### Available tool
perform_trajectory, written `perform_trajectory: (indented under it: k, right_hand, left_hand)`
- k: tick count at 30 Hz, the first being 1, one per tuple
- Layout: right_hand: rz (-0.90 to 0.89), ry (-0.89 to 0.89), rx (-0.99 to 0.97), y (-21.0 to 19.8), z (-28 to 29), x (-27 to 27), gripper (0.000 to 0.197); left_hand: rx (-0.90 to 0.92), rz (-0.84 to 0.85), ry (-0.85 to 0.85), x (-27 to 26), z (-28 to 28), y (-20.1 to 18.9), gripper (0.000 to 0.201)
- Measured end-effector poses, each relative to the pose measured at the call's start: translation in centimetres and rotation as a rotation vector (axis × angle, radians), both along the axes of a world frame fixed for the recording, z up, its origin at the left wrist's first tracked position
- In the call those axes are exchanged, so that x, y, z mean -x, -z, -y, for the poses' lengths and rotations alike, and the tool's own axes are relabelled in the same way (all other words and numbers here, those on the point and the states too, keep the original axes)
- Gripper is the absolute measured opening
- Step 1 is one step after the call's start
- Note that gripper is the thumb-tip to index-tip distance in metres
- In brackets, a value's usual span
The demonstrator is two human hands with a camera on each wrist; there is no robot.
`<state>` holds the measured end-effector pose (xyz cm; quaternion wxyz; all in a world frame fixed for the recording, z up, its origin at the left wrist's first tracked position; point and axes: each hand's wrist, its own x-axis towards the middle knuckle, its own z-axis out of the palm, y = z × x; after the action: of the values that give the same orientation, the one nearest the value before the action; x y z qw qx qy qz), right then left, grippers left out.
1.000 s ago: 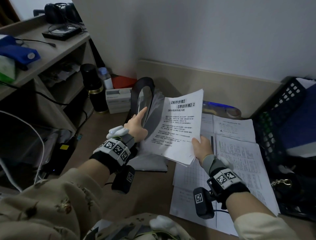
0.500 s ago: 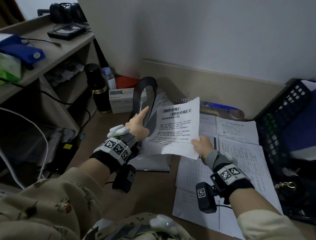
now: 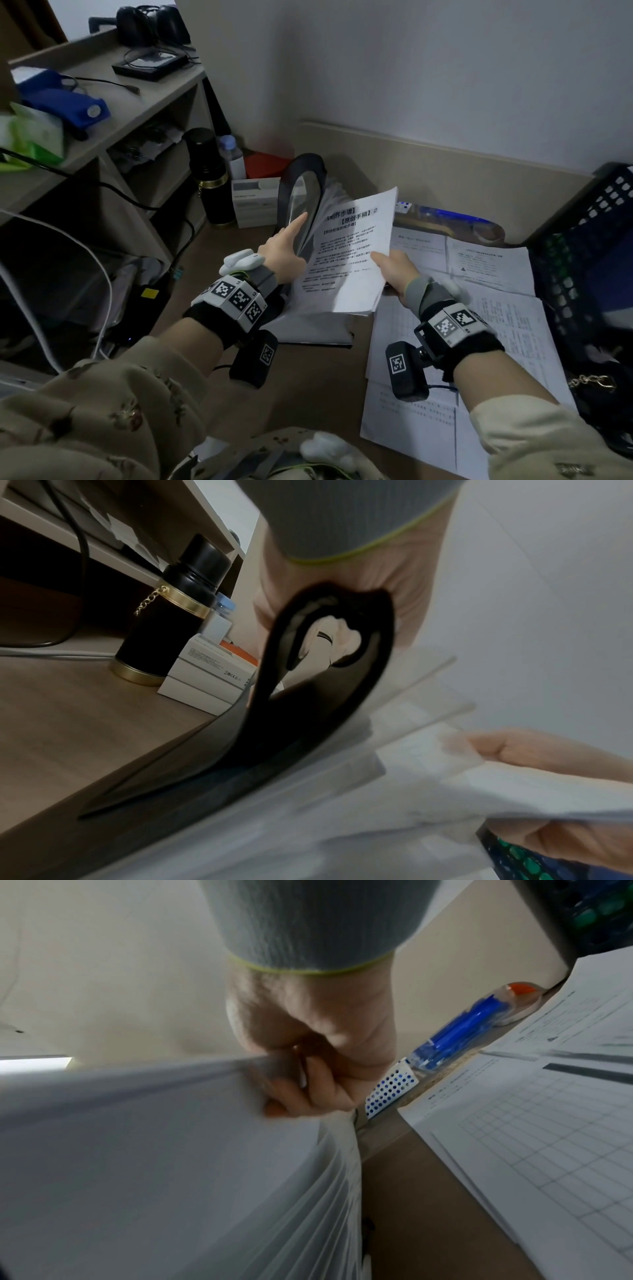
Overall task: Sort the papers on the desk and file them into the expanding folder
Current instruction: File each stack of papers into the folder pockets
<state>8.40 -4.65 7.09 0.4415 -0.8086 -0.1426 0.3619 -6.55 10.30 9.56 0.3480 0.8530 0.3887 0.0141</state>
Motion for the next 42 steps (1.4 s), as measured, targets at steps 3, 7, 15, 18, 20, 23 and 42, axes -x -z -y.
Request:
perform_trajectory:
  k: [3,7,15,18,20,23,42]
  right_hand:
    - [-0.014,-0.084,0.073,0.7,-1.0,0.6,0.020]
    - [0.040,-0.112,0.080,0.9,-2.2,0.7,0.006]
    - [-0.081,-0.160,0.141,0.8,-4.3,3.3,0.040]
    - [-0.108,-0.166,0.130,0.9,-4.1,3.7,0.054]
    - [-0.107,-0.170,0.126,0.7,-3.9,3.9,0.053]
    - [0.020,-0.164,0.080,0.7,-4.0,4.0,0.036]
    - [0.194,-0.112,0.337,2.1,-2.3,0.7,0.031]
  left_hand:
    - [0.007,0.000,0.015,0.3,-0.1,-0.3,0.093]
    - [0.022,0.016,0.025,0.9,-0.5,-0.4,0.093]
    - [0.090,0.061,0.039,1.7,-1.4,-0.8,0.094]
    - [0.143,0.087,0.024,1.9,-2.1,-0.9,0.096]
    - [0.184,0.115,0.048,2.1,-2.5,-0.8,0.095]
    - [0.211,0.175,0.066,1.9,-2.8,-0.9,0.095]
    - [0.279,0.227,0.062,-1.8,-0.5,-0.6,0.096]
